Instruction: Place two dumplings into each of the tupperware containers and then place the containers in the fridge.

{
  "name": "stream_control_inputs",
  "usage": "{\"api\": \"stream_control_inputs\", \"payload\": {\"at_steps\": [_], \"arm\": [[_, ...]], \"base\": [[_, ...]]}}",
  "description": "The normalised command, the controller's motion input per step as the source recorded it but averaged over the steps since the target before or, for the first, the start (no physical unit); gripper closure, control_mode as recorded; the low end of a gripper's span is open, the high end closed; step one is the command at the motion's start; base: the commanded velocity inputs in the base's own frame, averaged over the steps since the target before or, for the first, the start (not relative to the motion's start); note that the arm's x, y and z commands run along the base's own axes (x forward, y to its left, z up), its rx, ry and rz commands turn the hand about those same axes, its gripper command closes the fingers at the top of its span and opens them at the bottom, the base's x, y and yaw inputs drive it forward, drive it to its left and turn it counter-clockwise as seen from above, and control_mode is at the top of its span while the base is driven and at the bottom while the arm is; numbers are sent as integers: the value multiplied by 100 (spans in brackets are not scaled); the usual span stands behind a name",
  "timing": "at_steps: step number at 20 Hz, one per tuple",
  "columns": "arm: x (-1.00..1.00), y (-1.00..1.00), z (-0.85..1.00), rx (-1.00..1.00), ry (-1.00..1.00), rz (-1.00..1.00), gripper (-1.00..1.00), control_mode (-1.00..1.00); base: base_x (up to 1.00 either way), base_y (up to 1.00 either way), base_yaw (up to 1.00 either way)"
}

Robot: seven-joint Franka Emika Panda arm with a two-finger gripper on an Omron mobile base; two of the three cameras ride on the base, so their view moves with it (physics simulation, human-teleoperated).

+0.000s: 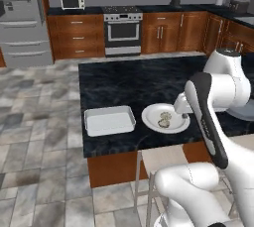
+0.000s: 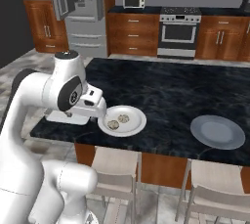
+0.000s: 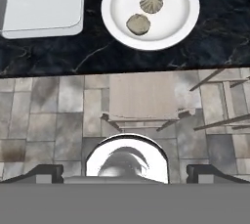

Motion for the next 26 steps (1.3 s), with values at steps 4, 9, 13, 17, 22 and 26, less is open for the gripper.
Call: {"api": "stream_control_inputs", "payload": {"at_steps": [4,9,13,17,22,26], "arm": [[84,7,-75,0,11,-4,-100,-100],[78,8,-58,0,14,0,-100,-100],[43,-18,-54,3,7,0,-100,-100],[51,-10,-51,4,1,0,-100,-100],[63,-9,-55,2,0,0,-100,-100],[69,-1,-31,0,0,0,-100,-100]], "base": [[0,0,0],[0,0,0],[0,0,0],[0,0,0],[0,0,0],[0,0,0]]}}
